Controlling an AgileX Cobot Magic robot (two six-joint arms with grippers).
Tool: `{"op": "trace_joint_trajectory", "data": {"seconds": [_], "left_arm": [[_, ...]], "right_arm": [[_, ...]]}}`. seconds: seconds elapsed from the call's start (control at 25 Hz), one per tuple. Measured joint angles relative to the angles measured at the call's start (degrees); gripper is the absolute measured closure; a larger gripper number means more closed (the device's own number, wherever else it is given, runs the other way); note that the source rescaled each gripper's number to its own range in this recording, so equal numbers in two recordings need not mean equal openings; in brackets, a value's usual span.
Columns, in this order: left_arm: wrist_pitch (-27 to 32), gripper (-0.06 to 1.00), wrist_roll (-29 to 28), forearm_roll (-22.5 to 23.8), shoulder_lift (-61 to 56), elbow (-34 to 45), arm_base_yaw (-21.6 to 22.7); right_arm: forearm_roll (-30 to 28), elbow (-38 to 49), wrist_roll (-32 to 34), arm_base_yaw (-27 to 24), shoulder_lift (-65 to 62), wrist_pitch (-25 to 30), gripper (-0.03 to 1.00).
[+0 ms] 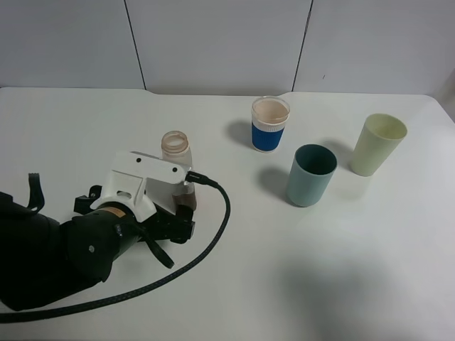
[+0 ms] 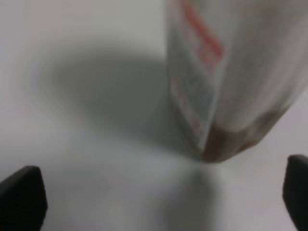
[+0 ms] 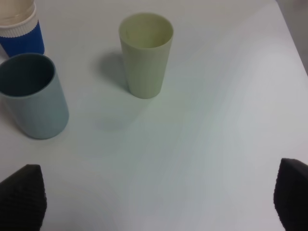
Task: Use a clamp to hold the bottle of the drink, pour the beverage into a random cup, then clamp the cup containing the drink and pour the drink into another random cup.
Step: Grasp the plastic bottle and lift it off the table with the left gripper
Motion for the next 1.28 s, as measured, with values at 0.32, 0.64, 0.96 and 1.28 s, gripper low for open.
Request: {"op": "trace_joint_trajectory", "data": {"seconds": [0.32,0.64,0.96,1.28], "left_arm": [[2.86,-0.06,0.88,-3.39,0.04,-3.58,0.0],[2.96,-0.06,-3.25,-4.3,0.04,-3.65,0.0],[2.02,-0.06,-5.25,-3.24,0.1,-5.55,0.0],[-2.34,-0.06,-12.27,1.37,3.62,-5.6,0.0]], "right_arm": [[0.0,0.0,0.0,0.0,0.0,0.0,0.16],[0.0,0.0,0.0,0.0,0.0,0.0,0.16],[0.0,0.0,0.0,0.0,0.0,0.0,0.16],[0.0,0.0,0.0,0.0,0.0,0.0,0.16]]}}
